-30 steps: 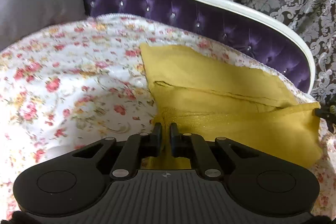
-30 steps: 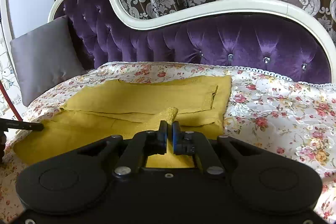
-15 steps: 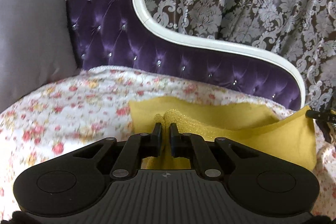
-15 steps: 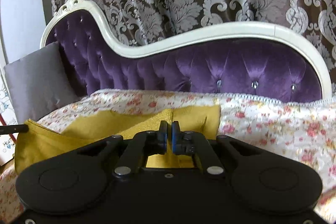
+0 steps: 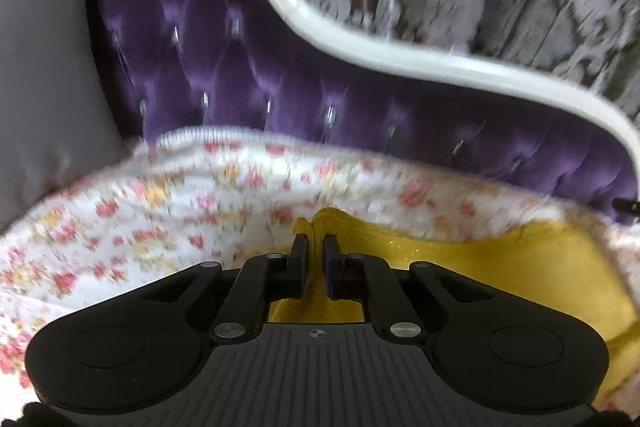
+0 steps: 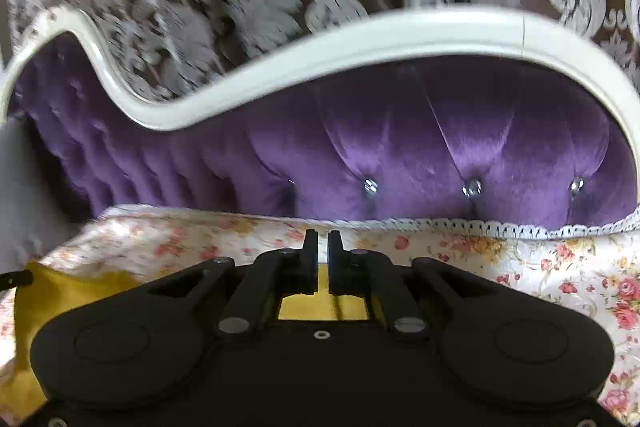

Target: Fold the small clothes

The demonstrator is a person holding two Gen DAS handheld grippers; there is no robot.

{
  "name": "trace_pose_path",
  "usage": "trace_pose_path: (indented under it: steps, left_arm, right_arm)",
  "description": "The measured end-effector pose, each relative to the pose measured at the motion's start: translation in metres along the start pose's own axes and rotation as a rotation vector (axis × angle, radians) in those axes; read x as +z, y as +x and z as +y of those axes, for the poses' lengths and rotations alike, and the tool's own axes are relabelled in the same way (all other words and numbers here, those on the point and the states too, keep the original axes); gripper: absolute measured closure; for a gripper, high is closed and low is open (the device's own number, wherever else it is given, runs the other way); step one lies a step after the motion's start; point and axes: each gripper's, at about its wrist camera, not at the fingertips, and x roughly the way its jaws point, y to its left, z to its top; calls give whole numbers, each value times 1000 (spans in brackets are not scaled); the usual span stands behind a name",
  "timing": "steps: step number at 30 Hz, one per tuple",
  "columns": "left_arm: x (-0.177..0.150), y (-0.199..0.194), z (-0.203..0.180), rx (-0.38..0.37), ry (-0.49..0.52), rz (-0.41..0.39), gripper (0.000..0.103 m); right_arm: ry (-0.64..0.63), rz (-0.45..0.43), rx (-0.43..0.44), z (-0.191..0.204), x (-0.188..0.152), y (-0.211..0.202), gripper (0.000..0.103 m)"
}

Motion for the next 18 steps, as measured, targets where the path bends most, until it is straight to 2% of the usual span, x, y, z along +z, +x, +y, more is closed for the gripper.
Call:
trace_pose_path:
  steps: [3, 5, 6, 8, 10, 15, 18]
  left_arm:
    - [-8, 23, 6, 20, -8, 71, 89]
    - [-12, 34, 11, 22, -7, 125, 65]
    - [-13, 36, 14, 21, -14, 141, 60]
    - [-14, 34, 19, 18, -28, 142, 44]
    - [-13, 24, 23, 11, -41, 124, 36]
    - [-10, -20, 16, -18, -5, 68, 27]
    - [-20, -42, 4, -43, 37, 80, 22]
  right_arm:
    - [1, 36, -46, -5, -8, 18, 83]
    - [14, 36, -64, -8, -14, 20, 80]
    - [19, 32, -65, -10, -16, 19, 75]
    - [19, 12, -67, -11, -21, 11, 44]
    - [25, -15, -46, -12, -25, -1, 29]
    - [37, -23, -7, -10, -38, -45, 26]
    - [38, 12, -11, -3, -50, -68, 26]
